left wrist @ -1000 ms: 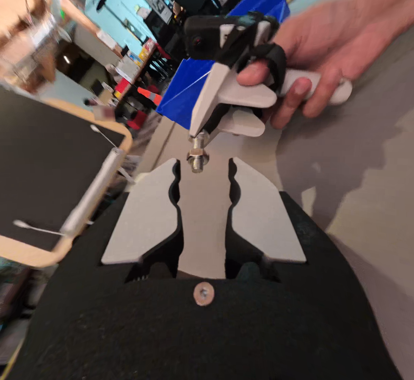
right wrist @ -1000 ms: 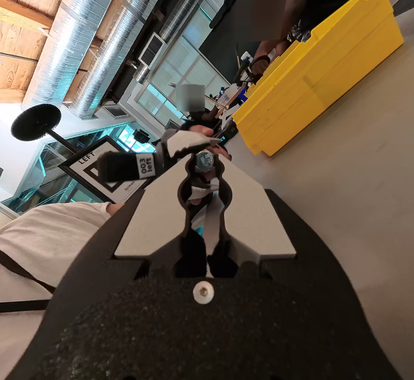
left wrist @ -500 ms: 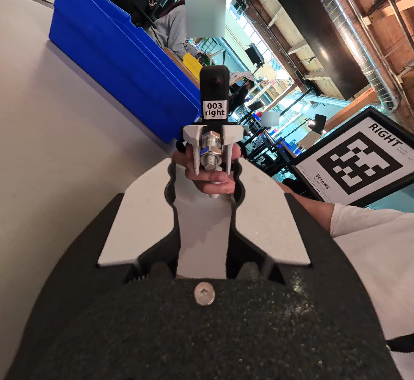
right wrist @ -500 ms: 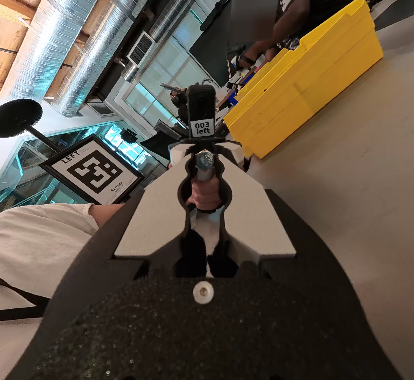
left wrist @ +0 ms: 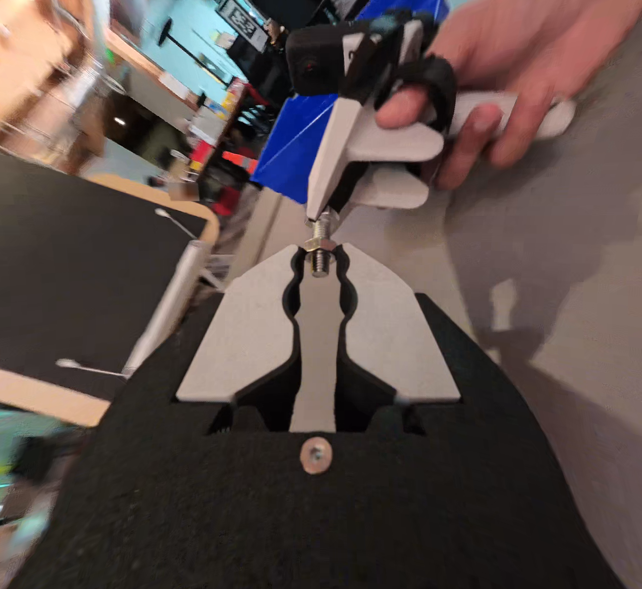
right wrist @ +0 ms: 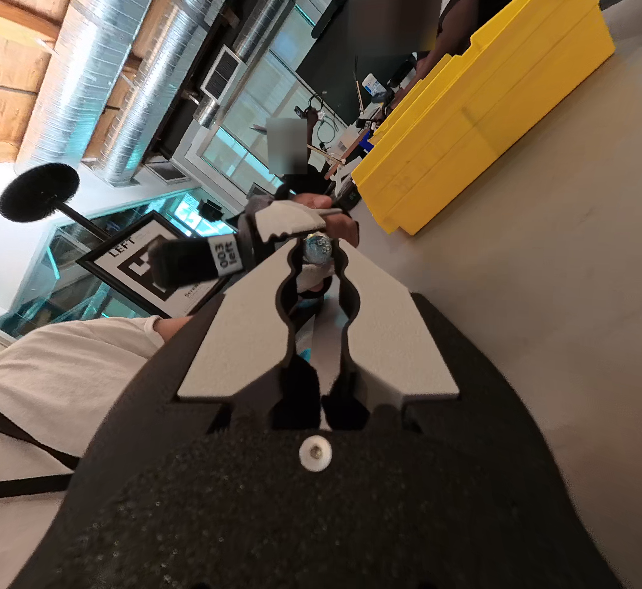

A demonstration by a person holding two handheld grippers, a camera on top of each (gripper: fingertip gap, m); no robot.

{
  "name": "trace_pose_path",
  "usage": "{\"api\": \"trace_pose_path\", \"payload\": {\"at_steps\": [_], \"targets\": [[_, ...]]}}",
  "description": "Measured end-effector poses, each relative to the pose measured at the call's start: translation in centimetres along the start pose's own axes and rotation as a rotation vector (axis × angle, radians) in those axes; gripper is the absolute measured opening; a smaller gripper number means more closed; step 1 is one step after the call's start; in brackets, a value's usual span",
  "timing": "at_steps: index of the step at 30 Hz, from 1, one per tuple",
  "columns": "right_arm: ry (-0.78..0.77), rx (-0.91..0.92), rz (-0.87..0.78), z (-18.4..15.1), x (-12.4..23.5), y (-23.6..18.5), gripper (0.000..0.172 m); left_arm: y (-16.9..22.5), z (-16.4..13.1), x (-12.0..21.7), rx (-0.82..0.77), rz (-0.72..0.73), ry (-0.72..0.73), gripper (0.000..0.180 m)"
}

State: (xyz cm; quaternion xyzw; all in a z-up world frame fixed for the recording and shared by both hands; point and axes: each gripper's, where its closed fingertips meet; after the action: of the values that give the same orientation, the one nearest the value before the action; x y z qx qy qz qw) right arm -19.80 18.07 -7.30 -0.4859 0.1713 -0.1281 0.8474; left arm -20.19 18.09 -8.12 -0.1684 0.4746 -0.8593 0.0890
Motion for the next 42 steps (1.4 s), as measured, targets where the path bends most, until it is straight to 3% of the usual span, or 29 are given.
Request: {"api": "trace_pose_path", "payload": {"at_steps": [3,5,7,9,12,14,16,18,20,22,26,31,34,36,42], "targets": [[0.015,-0.029,0.011,0.4,0.2,0.2,0.016,-0.5,-0.2,-0.4,-0.278,0.100,-0.086,0.017],[0.017,-0.020,0.002,0.6,0.4,0.3,0.016,-0.4,-0.3,-0.7,-0.359,0.138,-0.123,0.018],[0.019,-0.007,0.005,0.6,0.5,0.0,0.016,0.1,-0.2,-1.0,-0.333,0.121,-0.124,0.031],[0.030,0.009,0.009,0.8,0.6,-0.3,0.016,0.2,-0.3,-1.1,-0.210,0.083,-0.126,0.042],[0.041,0.040,-0.008,1.0,0.8,-0.3,0.016,-0.1,-0.8,-0.9,0.151,0.040,-0.093,0.046],[0.048,0.046,-0.010,1.2,0.9,-0.4,0.017,0.3,-2.1,-1.1,0.588,-0.047,-0.100,0.049],[0.056,0.048,-0.015,1.3,1.0,-0.3,0.016,0.9,-1.6,-1.0,1.077,-0.212,0.020,0.048],[0.060,0.050,-0.022,1.5,1.1,-0.1,0.017,0.3,-1.7,-0.8,1.433,-0.283,0.149,0.049],[0.070,0.045,-0.028,1.7,1.1,0.0,0.016,0.1,-1.5,-0.7,1.630,-0.383,0.253,0.051],[0.068,0.049,-0.039,1.6,1.2,0.3,0.017,-0.2,-1.1,-0.7,1.703,-0.431,0.320,0.057],[0.066,0.045,-0.040,1.5,1.1,0.3,0.017,-0.3,0.7,-0.5,1.647,-0.474,0.367,0.052],[0.052,0.042,-0.024,1.2,0.7,0.0,0.017,-0.3,1.1,-0.7,1.570,-0.440,0.365,0.016],[0.027,0.041,-0.042,0.8,0.7,0.4,0.016,0.2,0.8,-0.6,1.455,-0.437,0.336,0.016],[0.008,0.010,-0.045,0.4,0.6,0.8,0.017,0.8,0.5,-0.6,1.214,-0.390,0.256,0.016],[0.002,-0.054,-0.007,0.2,0.3,0.7,0.016,0.4,-0.6,-0.5,0.096,-0.050,-0.025,0.017]]}}
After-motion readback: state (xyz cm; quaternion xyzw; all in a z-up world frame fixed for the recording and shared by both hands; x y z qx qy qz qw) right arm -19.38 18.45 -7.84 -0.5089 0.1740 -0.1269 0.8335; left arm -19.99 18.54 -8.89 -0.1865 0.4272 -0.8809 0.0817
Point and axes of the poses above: each gripper's, where its closed fingertips meet, x back along the fingers, z out of its top, y = z × x across the jaws, and after that the axes turned 12 degrees about -x, right-handed
